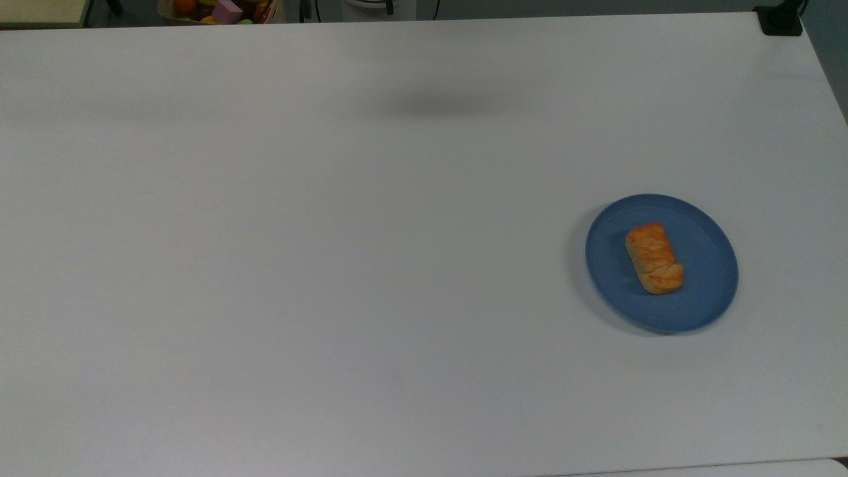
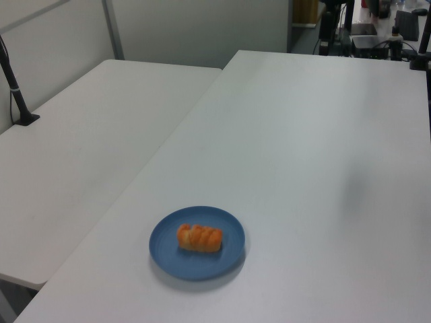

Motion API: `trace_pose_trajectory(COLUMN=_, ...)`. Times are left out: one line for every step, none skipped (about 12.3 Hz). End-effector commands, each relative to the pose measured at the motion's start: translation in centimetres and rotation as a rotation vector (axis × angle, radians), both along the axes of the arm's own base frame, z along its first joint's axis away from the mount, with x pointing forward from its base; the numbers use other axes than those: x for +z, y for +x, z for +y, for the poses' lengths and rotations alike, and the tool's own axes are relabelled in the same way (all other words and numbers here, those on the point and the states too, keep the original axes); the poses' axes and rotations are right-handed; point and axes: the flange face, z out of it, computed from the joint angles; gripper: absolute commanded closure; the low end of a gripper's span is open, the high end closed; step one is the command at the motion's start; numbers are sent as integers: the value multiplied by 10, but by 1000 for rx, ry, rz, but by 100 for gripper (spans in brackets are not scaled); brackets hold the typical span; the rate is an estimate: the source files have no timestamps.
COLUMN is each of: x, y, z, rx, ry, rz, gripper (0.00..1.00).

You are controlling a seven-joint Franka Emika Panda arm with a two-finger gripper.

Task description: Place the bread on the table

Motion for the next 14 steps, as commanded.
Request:
trace_pose_trajectory(x=0, y=-2, z=1, rx=16, ry=23, rz=-12, gripper=0)
trace_pose_trajectory(x=1, y=-3, z=1, rx=17, ry=23, rz=-14, gripper=0)
trace_pose_trajectory(x=1, y=-3, z=2, rx=19, ry=23, rz=-12, gripper=0)
trace_pose_trajectory(x=1, y=-3, z=1, rx=19, ry=23, rz=-11, gripper=0)
trace_pose_trajectory(x=1, y=-3, z=2, rx=22, ry=23, rz=-11, gripper=0)
trace_pose_trajectory(x=1, y=-3, z=2, rx=22, ry=23, rz=-11, gripper=0)
trace_pose_trajectory(x=1, y=-3, z=2, rx=22, ry=23, rz=-12, gripper=0)
trace_pose_trajectory(x=1, y=-4, z=1, rx=20, ry=24, rz=-11, gripper=0)
trace_pose_trajectory(x=1, y=-4, z=2, rx=22, ry=24, rz=-9, gripper=0)
trace_pose_trajectory(x=-1, y=-4, z=3, rx=25, ry=24, rz=-5, gripper=0)
trace_pose_trajectory(x=-3, y=-4, z=8, rx=33, ry=24, rz=0, gripper=0)
trace_pose_trajectory(x=-2, y=-4, z=12, rx=42, ry=24, rz=-3, gripper=0)
trace_pose_trajectory(x=-5, y=-3, z=15, rx=46, ry=23, rz=2, gripper=0)
trace_pose_trajectory(x=-8, y=-3, z=20, rx=55, ry=22, rz=9, gripper=0)
